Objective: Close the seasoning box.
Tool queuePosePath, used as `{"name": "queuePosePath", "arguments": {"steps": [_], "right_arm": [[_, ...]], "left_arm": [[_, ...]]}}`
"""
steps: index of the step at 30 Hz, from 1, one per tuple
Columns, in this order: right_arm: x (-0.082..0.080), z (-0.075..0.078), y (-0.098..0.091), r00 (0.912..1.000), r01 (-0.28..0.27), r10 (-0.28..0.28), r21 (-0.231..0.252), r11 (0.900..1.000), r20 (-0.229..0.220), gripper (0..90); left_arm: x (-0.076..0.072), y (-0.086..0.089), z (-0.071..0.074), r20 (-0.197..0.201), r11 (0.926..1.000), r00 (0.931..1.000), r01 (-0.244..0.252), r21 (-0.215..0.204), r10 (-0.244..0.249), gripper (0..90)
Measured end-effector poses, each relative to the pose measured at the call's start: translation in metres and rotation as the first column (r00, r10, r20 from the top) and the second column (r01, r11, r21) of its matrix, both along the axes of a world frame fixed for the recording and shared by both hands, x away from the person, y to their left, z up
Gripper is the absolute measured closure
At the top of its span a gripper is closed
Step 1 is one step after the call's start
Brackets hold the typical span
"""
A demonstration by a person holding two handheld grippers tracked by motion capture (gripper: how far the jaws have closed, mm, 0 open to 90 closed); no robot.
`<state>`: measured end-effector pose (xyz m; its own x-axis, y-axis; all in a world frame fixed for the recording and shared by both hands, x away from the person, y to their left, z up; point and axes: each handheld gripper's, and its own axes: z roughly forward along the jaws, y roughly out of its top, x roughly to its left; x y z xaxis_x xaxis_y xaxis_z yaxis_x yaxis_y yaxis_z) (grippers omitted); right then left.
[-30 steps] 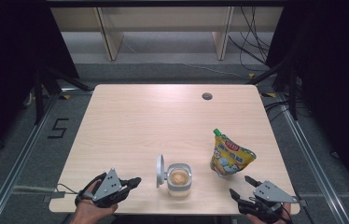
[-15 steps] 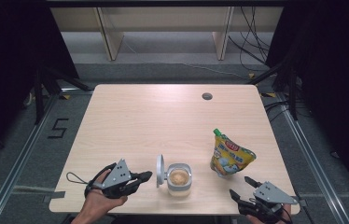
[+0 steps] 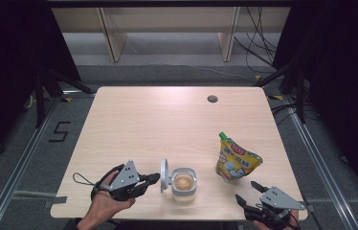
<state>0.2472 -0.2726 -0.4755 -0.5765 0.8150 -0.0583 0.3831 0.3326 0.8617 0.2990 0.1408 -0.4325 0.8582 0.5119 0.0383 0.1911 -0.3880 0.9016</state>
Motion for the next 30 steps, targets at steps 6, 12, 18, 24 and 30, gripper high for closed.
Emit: {"name": "queuePosePath", "arguments": {"steps": [6, 12, 18, 24, 30], "right_arm": [[-0.001, 0.001, 0.001, 1.0, -0.003, 0.003, 0.009, 1.0, 0.002, 31.3], [-0.001, 0.0, 0.002, 1.0, 0.001, -0.001, 0.002, 1.0, 0.007, 31.3], [0.001, 0.0, 0.001, 0.9997, -0.017, 0.017, -0.004, 0.9998, 0.018, 31.3], [0.001, 0.0, 0.001, 0.9994, -0.015, 0.015, -0.011, 0.9998, 0.031, 31.3], [-0.001, -0.001, 0.002, 1.0, 0.004, -0.004, 0.001, 1.0, -0.002, 31.3]], "left_arm": [[0.002, -0.004, 0.002, 0.003, 1.0, 1.0, 0.005, 0.004, -0.005, 88.8], [0.003, -0.01, 0.004, 0.001, 1.0, 1.0, 0.006, 0.002, -0.006, 88.7], [0.004, -0.023, 0.007, 0.012, 0.9993, 0.9993, 0.036, 0.011, -0.036, 88.6], [0.008, -0.04, 0.003, 0.005, 0.9973, 0.9984, 0.057, 0.047, -0.057, 88.5], [0.009, -0.043, 0.004, -0.003, 0.997, 0.9981, 0.062, 0.048, -0.062, 88.8]]}}
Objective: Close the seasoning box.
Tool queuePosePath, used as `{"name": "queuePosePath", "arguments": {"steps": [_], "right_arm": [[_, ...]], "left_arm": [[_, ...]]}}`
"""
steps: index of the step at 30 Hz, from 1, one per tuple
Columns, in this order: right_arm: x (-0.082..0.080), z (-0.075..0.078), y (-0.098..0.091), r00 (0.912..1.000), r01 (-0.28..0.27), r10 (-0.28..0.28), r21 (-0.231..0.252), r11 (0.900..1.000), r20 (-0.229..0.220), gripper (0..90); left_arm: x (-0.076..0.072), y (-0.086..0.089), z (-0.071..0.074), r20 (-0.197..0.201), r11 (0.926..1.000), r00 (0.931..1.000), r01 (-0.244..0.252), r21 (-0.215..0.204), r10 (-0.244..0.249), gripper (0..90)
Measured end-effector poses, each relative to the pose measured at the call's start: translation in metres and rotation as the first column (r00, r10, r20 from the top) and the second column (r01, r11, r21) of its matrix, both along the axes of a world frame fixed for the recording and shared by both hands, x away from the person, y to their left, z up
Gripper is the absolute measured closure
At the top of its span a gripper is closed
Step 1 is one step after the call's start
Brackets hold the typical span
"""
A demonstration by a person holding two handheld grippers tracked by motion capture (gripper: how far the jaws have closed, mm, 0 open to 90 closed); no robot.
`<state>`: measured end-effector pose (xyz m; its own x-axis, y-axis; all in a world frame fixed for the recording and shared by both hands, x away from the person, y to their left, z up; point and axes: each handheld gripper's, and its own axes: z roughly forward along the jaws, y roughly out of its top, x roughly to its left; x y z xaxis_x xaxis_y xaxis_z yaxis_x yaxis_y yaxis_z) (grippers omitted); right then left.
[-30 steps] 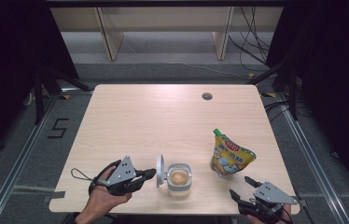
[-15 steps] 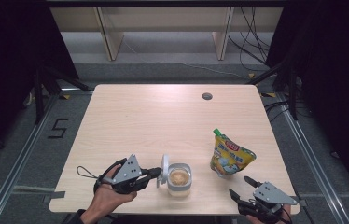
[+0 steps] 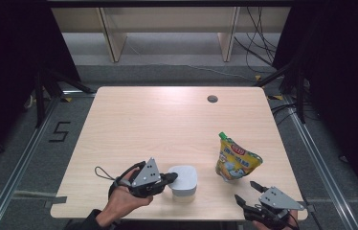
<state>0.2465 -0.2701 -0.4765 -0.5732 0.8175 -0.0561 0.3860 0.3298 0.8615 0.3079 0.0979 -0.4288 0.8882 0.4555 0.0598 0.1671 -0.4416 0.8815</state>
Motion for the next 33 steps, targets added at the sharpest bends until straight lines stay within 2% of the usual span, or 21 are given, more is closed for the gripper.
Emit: {"name": "queuePosePath", "arguments": {"steps": [1, 3, 10, 11, 12, 13, 15, 16, 17, 20, 23, 24, 27, 28, 30, 33], "right_arm": [[0.0, 0.0, 0.0, 1.0, 0.0, 0.0, 0.0, 1.0, 0.0, 31.3], [0.003, -0.001, -0.001, 0.9992, -0.02, 0.021, -0.015, 0.9997, 0.034, 31.3], [0.003, 0.0, -0.001, 0.999, -0.02, 0.022, -0.031, 0.9993, 0.04, 31.3], [0.003, 0.0, -0.001, 0.999, -0.021, 0.022, -0.031, 0.9993, 0.039, 31.3], [0.003, 0.0, -0.001, 0.9992, -0.022, 0.023, -0.023, 0.9995, 0.033, 31.3], [0.003, -0.001, -0.001, 0.9992, -0.023, 0.024, -0.018, 0.9996, 0.032, 31.3], [0.003, -0.001, -0.002, 0.9991, -0.023, 0.023, -0.02, 0.9995, 0.036, 31.3], [0.001, 0.0, 0.0, 0.9998, -0.006, 0.006, -0.007, 1.0, 0.019, 31.3], [0.001, 0.0, -0.001, 0.9999, -0.004, 0.004, -0.004, 1.0, 0.014, 31.3], [0.002, 0.0, -0.002, 0.9994, -0.017, 0.018, -0.027, 0.9995, 0.03, 31.3], [0.002, -0.001, 0.0, 0.9995, -0.024, 0.025, -0.016, 0.9996, 0.018, 31.3], [0.002, 0.0, 0.0, 0.9997, -0.022, 0.022, -0.021, 0.9995, 0.01, 31.3], [0.002, 0.0, 0.0, 0.9998, -0.019, 0.019, -0.021, 0.9996, 0.006, 31.3], [0.002, -0.001, 0.0, 0.9993, -0.034, 0.034, -0.023, 0.9992, 0.013, 31.3], [-0.001, 0.0, 0.002, 0.9999, -0.004, 0.004, -0.008, 1.0, -0.014, 31.3], [0.001, 0.0, 0.001, 0.9997, -0.016, 0.017, -0.022, 0.9996, 0.016, 31.2]], "left_arm": [[0.0, 0.0, 0.0, -0.008, 1.0, 1.0, 0.0, -0.008, 0.0, 88.8], [0.0, 0.0, 0.0, -0.006, 1.0, 1.0, 0.002, -0.006, -0.002, 88.9], [-0.001, -0.003, 0.001, 0.004, 1.0, 1.0, 0.003, 0.007, -0.004, 88.4], [-0.002, -0.003, 0.001, 0.001, 0.9999, 0.9999, -0.012, -0.001, 0.012, 88.1], [-0.001, -0.001, 0.002, 0.011, 1.0, 0.9999, -0.007, 0.001, 0.007, 88.1], [-0.002, -0.001, 0.002, 0.005, 0.9996, 0.9998, -0.019, -0.021, 0.019, 88.3], [-0.003, 0.004, 0.006, 0.011, 0.9994, 0.9998, -0.019, -0.029, 0.019, 88.5], [-0.004, 0.006, 0.007, 0.006, 0.9989, 0.9996, -0.028, -0.038, 0.028, 88.5], [-0.003, 0.009, 0.009, 0.025, 0.9993, 0.9995, -0.018, -0.031, 0.019, 88.5], [-0.007, 0.016, 0.01, 0.011, 0.9979, 0.9991, -0.041, -0.05, 0.042, 88.5], [-0.01, 0.027, 0.011, 0.008, 0.9964, 0.9983, -0.056, -0.063, 0.057, 88.4], [-0.011, 0.031, 0.012, 0.018, 0.9968, 0.9983, -0.055, -0.058, 0.056, 88.4], [-0.014, 0.041, 0.011, 0.016, 0.9952, 0.9971, -0.073, -0.066, 0.074, 88.2], [-0.015, 0.044, 0.01, 0.011, 0.9935, 0.9963, -0.084, -0.077, 0.085, 88.1], [-0.015, 0.05, 0.007, 0.009, 0.9925, 0.996, -0.088, -0.085, 0.089, 87.9], [-0.017, 0.055, 0.004, -0.002, 0.9916, 0.9949, -0.101, -0.081, 0.101, 87.4]]}}
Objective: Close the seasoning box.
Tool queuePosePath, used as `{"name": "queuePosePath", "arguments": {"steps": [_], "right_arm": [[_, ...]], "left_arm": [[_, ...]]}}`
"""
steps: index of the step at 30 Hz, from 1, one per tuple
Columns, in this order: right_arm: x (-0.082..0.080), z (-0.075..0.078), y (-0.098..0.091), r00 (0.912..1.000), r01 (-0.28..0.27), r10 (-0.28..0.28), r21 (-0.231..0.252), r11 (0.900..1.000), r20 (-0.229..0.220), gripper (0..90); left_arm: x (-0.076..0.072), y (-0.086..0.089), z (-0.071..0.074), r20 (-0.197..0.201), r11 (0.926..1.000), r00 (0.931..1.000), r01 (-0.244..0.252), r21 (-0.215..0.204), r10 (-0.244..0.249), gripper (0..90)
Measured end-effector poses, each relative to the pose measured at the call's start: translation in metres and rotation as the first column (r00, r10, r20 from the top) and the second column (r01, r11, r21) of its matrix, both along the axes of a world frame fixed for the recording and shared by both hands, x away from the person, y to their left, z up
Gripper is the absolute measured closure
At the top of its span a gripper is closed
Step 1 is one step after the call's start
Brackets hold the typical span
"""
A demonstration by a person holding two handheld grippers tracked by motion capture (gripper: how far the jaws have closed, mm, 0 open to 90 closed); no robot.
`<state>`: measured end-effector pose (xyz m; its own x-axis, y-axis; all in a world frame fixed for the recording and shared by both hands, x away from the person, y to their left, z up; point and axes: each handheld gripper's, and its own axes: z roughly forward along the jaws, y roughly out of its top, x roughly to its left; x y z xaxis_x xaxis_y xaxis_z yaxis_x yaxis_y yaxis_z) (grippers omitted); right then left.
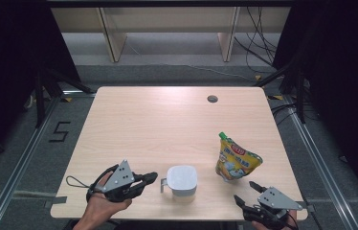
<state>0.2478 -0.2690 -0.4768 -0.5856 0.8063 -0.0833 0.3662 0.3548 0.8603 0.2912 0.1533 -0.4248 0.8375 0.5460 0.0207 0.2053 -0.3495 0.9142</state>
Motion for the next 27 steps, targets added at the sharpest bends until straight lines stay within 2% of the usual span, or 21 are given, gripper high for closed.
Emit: {"name": "queuePosePath", "arguments": {"steps": [1, 4, 6, 8, 10, 12, 14, 15, 16, 17, 18, 19, 21, 23, 27], "right_arm": [[0.0, 0.0, 0.0, 1.0, -0.002, 0.002, 0.001, 1.0, 0.001, 31.3], [0.001, 0.0, -0.001, 0.9998, -0.012, 0.012, -0.008, 0.9999, 0.015, 31.2], [0.0, 0.0, 0.0, 1.0, -0.004, 0.004, 0.002, 1.0, 0.001, 31.2], [0.0, 0.0, 0.0, 1.0, -0.002, 0.002, 0.001, 1.0, 0.003, 31.2], [0.0, 0.0, 0.0, 1.0, -0.002, 0.002, 0.004, 1.0, -0.002, 31.2], [0.001, 0.0, 0.0, 0.9997, -0.019, 0.02, -0.009, 0.9998, 0.016, 31.1], [0.001, 0.0, 0.0, 0.9997, -0.018, 0.018, -0.008, 0.9998, 0.013, 31.1], [0.002, 0.0, 0.0, 0.9995, -0.022, 0.022, -0.014, 0.9997, 0.022, 31.1], [0.001, 0.0, 0.0, 0.9998, -0.015, 0.016, -0.006, 0.9999, 0.013, 31.0], [0.001, 0.0, 0.0, 0.9999, -0.011, 0.011, -0.005, 0.9999, 0.011, 31.0], [0.001, 0.0, 0.0, 0.9999, -0.009, 0.009, -0.003, 1.0, 0.009, 31.0], [0.0, 0.0, 0.0, 1.0, -0.004, 0.004, 0.004, 1.0, -0.001, 31.0], [0.001, 0.0, 0.0, 0.9996, -0.021, 0.021, -0.01, 0.9997, 0.02, 31.0], [0.001, 0.0, 0.0, 0.9996, -0.021, 0.021, -0.011, 0.9997, 0.019, 31.0], [0.001, 0.0, 0.0, 0.9998, -0.02, 0.02, -0.003, 0.9998, 0.009, 30.9]], "left_arm": [[0.0, 0.001, -0.001, -0.004, 1.0, 1.0, 0.001, -0.008, -0.001, 87.3], [-0.002, 0.005, -0.003, -0.003, 1.0, 1.0, -0.001, 0.004, 0.001, 87.2], [-0.004, 0.005, -0.005, -0.021, 0.9999, 0.9997, -0.012, -0.001, 0.012, 87.0], [-0.003, 0.007, -0.007, -0.01, 1.0, 0.9999, 0.002, 0.004, -0.002, 86.8], [-0.005, 0.009, -0.008, -0.017, 1.0, 0.9999, -0.001, 0.006, 0.001, 86.7], [-0.007, 0.01, -0.01, -0.024, 1.0, 0.9997, -0.007, 0.001, 0.007, 86.7], [-0.008, 0.013, -0.013, -0.022, 0.9999, 0.9997, 0.007, 0.013, -0.007, 86.4], [-0.01, 0.013, -0.014, -0.026, 0.9999, 0.9996, 0.009, 0.012, -0.009, 86.2], [-0.012, 0.012, -0.016, -0.046, 1.0, 0.9989, -0.003, -0.008, 0.002, 86.0], [-0.014, 0.013, -0.018, -0.047, 1.0, 0.9989, 0.007, -0.003, -0.007, 85.6], [-0.015, 0.013, -0.019, -0.061, 0.9999, 0.9981, 0.007, -0.01, -0.008, 84.7], [-0.015, 0.013, -0.02, -0.049, 0.9996, 0.9985, 0.026, -0.006, -0.026, 84.0], [-0.018, 0.014, -0.022, -0.072, 0.9997, 0.9971, 0.023, -0.01, -0.023, 80.0], [-0.019, 0.015, -0.023, -0.077, 0.9992, 0.9965, 0.032, -0.024, -0.034, 78.4], [-0.021, 0.017, -0.024, -0.08, 0.9991, 0.9961, 0.037, -0.02, -0.038, 69.7]]}}
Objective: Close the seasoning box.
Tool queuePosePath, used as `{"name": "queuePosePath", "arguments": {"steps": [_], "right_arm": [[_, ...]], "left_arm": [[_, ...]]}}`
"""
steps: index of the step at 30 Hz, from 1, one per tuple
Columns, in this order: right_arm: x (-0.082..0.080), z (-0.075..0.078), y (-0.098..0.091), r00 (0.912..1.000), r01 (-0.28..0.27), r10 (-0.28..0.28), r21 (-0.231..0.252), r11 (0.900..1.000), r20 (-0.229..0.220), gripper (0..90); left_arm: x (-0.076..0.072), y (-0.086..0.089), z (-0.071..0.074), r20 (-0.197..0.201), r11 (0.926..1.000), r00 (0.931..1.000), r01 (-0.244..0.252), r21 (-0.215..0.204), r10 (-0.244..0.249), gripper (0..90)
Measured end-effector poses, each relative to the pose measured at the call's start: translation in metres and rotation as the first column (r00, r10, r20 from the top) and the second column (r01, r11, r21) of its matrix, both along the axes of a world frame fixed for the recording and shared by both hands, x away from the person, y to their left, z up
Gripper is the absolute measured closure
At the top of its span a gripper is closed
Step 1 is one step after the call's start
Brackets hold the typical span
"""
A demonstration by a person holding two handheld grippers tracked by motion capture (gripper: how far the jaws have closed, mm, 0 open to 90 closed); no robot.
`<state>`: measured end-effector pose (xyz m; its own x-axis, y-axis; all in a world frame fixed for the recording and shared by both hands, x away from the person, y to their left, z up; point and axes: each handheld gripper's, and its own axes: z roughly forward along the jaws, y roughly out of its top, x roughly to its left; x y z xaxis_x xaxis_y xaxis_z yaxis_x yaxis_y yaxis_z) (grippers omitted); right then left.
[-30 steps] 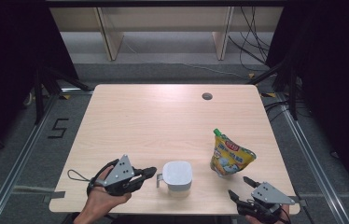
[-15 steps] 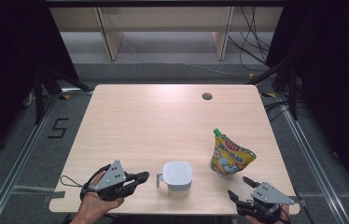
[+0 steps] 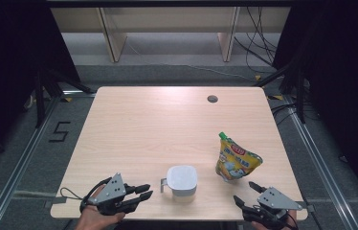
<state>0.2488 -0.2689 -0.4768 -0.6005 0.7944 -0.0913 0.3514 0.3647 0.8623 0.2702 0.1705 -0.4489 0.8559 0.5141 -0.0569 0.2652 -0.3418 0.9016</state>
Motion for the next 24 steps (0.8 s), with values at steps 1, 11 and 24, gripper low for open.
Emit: {"name": "queuePosePath", "arguments": {"steps": [1, 11, 24], "right_arm": [[0.0, 0.0, 0.0, 1.0, 0.0, 0.0, -0.001, 1.0, 0.002, 30.8], [-0.004, 0.001, 0.002, 0.9987, 0.006, -0.004, 0.047, 0.9989, -0.051, 28.5], [-0.007, 0.001, 0.002, 0.9992, -0.012, 0.014, 0.051, 0.9986, -0.038, 25.7]], "left_arm": [[0.0, 0.0, -0.001, 0.0, 1.0, 1.0, -0.004, -0.004, 0.004, 66.3], [-0.002, 0.005, -0.015, -0.027, 0.9982, 0.9986, -0.045, 0.039, 0.046, 39.1], [-0.002, 0.015, -0.038, -0.06, 0.9913, 0.9942, -0.083, 0.102, 0.09, 31.0]]}}
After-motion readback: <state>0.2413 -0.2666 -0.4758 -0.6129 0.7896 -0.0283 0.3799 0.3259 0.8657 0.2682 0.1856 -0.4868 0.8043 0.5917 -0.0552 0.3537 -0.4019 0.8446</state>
